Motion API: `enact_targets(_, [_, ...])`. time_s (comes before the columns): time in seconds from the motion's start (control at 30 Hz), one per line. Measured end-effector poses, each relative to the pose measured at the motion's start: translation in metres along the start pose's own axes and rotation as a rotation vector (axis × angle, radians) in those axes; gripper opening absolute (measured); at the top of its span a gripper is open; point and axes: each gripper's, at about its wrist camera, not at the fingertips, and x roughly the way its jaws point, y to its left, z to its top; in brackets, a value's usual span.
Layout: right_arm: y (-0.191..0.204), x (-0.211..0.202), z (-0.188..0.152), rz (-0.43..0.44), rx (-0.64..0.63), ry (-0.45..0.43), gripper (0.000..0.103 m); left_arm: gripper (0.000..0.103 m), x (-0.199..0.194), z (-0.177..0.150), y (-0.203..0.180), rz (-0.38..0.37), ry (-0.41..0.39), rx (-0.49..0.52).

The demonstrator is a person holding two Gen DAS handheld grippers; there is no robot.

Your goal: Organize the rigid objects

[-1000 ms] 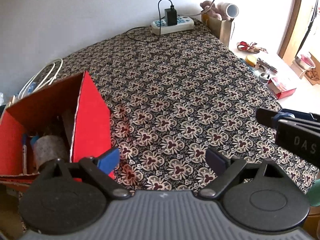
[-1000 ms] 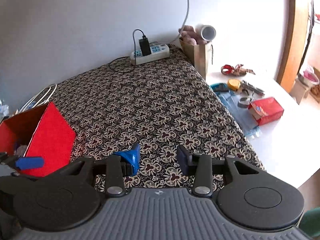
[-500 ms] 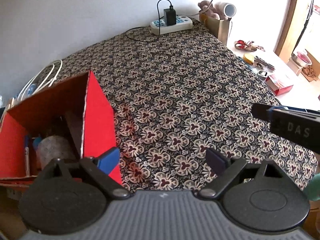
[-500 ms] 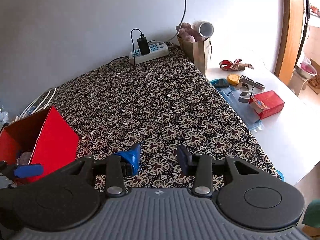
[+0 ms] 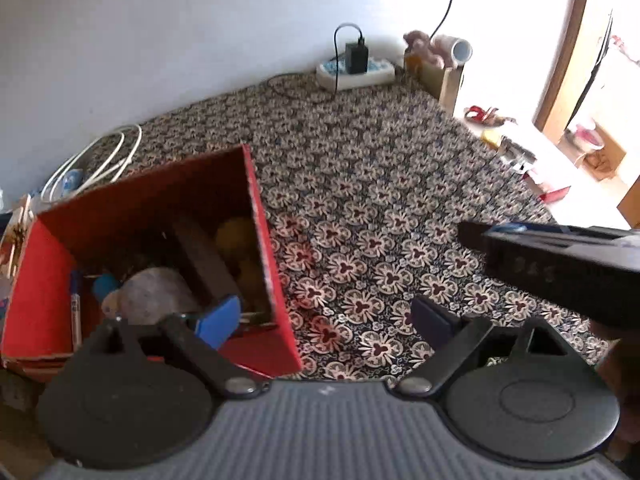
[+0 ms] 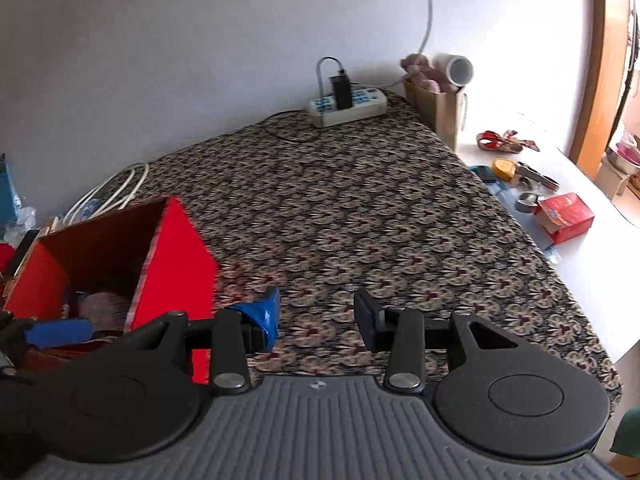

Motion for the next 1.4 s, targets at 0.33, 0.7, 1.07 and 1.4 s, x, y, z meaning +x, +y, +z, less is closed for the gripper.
enact_targets(0.33, [0.056, -0.006, -0.007, 0.02, -0.007, -0.011, 0.025, 0.092, -0.018, -0.009, 0.066, 0.094, -0.033, -0.055])
enact_targets(0.7, [0.123, -0.004, -0.016, 0.076, -0.041, 0.006, 0.025, 0.092, -0.015, -0.028, 0.14, 0.216, 0.004, -0.093])
enact_targets(1.07, [0.17, 0.013, -0.008, 0.107, -0.102, 0.035, 0.025, 0.092, -0.014, -0.026, 0.198, 0.338, 0.025, -0.134])
enact_targets(1.4, [0.189, 0.034, 0.002, 0.145, -0.169, 0.054, 0.026, 0.092, -0.003, -0.021, 0.22, 0.345, 0.03, -0.214])
